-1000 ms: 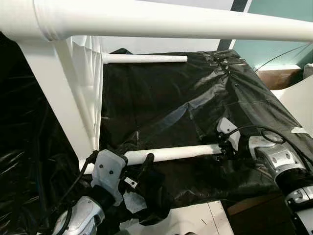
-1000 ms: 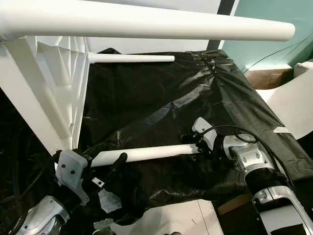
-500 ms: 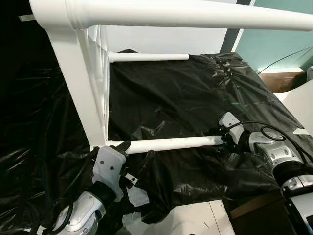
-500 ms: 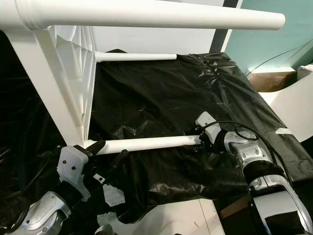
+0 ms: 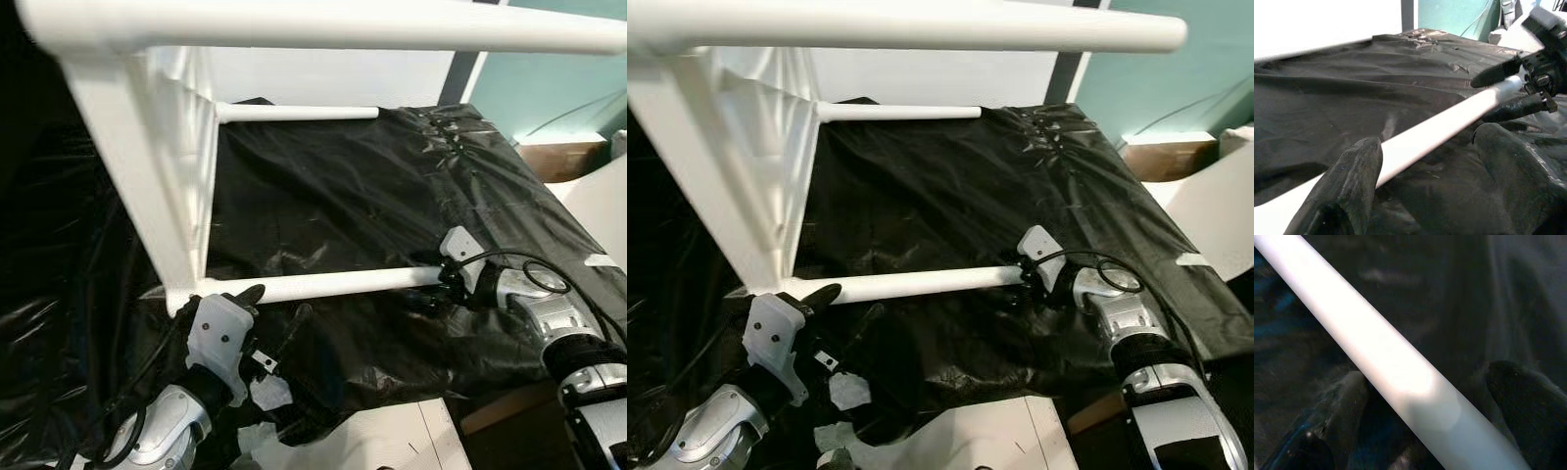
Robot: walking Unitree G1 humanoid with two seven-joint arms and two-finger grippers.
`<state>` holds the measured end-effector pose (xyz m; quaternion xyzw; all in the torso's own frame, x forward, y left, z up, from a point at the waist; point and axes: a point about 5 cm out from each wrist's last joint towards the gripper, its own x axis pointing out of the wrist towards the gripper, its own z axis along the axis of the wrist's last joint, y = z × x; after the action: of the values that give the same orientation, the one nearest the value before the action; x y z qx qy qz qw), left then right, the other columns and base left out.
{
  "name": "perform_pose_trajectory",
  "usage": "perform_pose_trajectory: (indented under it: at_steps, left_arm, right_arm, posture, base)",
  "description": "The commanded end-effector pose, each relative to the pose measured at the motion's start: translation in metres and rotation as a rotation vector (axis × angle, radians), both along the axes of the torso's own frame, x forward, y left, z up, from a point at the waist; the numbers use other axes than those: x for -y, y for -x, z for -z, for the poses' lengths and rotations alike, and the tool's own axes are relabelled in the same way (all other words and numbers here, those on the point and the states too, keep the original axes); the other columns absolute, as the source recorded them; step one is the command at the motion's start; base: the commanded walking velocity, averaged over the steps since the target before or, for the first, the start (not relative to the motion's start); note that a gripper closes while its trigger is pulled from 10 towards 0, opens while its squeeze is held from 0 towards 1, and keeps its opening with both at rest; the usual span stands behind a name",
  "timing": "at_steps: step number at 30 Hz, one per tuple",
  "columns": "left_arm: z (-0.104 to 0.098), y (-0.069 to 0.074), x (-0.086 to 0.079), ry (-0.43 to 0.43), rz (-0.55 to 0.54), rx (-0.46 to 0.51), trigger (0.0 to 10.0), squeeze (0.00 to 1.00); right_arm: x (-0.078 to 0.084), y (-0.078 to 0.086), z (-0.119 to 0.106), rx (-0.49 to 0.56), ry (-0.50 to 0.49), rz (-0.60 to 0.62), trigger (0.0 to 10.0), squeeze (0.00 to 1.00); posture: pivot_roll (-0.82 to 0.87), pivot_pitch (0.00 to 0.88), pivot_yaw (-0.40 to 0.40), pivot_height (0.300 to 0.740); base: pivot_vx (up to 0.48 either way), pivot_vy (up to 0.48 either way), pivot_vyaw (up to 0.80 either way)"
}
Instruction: Building children table
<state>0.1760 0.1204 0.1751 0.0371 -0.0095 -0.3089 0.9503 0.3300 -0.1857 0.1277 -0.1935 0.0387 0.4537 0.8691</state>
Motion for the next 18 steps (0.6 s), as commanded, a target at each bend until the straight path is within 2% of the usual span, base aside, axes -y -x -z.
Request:
perform_pose_trajectory:
  at_steps: [1, 3, 6, 8, 10, 18]
  left_arm:
    - [0.003, 0.005, 0.007, -0.004, 0.164, -0.02, 10.0, 0.0]
    - [0.003, 0.005, 0.007, -0.003, 0.163, -0.022, 10.0, 0.0]
    - [0.003, 0.005, 0.007, -0.003, 0.163, -0.022, 10.0, 0.0]
    - [0.003, 0.005, 0.007, -0.003, 0.164, -0.022, 10.0, 0.0]
    - [0.003, 0.006, 0.006, -0.006, 0.165, -0.023, 10.0, 0.0]
    - [0.002, 0.006, 0.005, -0.009, 0.173, -0.028, 10.0, 0.0]
  right_arm:
    - [-0.01, 0.001, -0.01, 0.081, -0.074, -0.021, 10.0, 0.0]
    - [-0.015, 0.005, -0.009, 0.104, -0.086, -0.038, 10.0, 0.0]
    - [-0.015, 0.005, -0.009, 0.104, -0.086, -0.038, 10.0, 0.0]
    - [-0.021, 0.01, -0.001, 0.086, -0.093, -0.057, 10.0, 0.0]
    - [-0.022, 0.02, 0.017, 0.004, -0.102, -0.07, 10.0, 0.0]
    - [-0.017, 0.026, 0.027, -0.061, -0.121, -0.053, 10.0, 0.0]
  posture:
    - [0.18, 0.064, -0.053, 0.74]
    - [0.18, 0.064, -0.053, 0.74]
    - [0.18, 0.064, -0.053, 0.74]
    - [0.18, 0.071, -0.05, 0.74]
    - [0.18, 0.075, -0.047, 0.74]
    - [0.17, 0.084, -0.04, 0.74]
  base:
    - [0.0, 0.0, 0.0]
    - [0.0, 0.0, 0.0]
    - [0.0, 0.0, 0.0]
    - [0.0, 0.0, 0.0]
    - [0.0, 0.0, 0.0]
    - [0.0, 0.0, 0.0]
